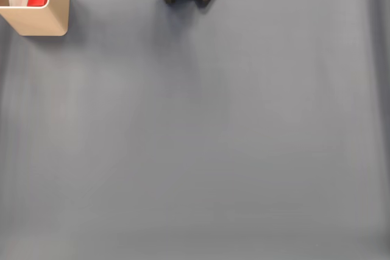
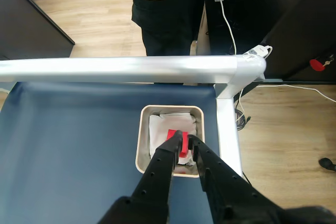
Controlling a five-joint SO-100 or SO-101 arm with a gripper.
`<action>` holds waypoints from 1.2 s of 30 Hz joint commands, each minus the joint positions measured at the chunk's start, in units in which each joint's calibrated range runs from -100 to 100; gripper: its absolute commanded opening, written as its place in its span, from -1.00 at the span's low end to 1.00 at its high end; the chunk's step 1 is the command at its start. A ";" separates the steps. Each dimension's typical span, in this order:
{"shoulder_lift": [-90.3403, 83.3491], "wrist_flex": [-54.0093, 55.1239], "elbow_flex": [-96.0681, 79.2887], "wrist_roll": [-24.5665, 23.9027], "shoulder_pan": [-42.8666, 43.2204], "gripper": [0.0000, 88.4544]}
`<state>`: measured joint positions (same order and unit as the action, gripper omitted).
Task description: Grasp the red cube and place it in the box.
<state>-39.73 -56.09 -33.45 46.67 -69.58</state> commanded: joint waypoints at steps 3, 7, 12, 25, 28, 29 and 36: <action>3.68 1.17 7.27 0.73 6.66 -1.00; 6.98 1.25 10.92 1.03 12.77 -1.00; 10.09 1.41 13.93 1.32 20.72 -1.00; 15.21 1.25 18.67 2.39 36.06 -1.00; 15.29 1.41 18.67 2.49 39.61 -1.00; 15.29 1.41 18.67 2.49 41.03 -1.00; 13.99 1.41 17.40 2.34 50.48 -1.00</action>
<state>-24.19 -55.61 -17.90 48.82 -23.00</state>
